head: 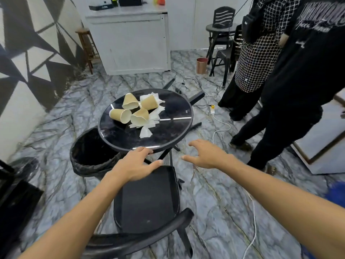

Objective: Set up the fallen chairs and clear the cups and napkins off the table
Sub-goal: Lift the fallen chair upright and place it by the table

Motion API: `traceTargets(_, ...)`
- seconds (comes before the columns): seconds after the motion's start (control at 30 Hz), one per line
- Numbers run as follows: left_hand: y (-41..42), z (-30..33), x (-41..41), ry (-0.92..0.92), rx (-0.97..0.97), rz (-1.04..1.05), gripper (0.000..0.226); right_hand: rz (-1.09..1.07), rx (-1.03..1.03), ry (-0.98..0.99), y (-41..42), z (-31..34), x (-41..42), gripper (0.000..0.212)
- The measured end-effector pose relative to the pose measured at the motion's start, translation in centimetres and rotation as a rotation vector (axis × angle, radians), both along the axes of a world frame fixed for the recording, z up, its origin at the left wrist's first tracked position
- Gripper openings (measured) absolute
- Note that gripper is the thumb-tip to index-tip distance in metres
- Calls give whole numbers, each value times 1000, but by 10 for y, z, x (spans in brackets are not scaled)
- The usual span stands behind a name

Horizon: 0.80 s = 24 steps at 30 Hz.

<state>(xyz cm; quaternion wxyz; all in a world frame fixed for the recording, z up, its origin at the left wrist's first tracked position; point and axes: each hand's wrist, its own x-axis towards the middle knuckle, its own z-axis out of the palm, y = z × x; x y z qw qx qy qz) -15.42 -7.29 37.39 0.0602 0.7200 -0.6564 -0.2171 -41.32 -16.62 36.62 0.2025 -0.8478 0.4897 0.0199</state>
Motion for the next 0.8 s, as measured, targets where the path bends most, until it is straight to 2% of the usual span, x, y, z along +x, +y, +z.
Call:
traceTargets(0.47, -84, 14, -29, -32, 38, 36, 80, 21, 3, -11, -80, 12, -36, 78)
traceTargets(0.8, -178, 10, -23, -24, 26, 74, 83, 30, -4, -22, -192, 20, -26, 68)
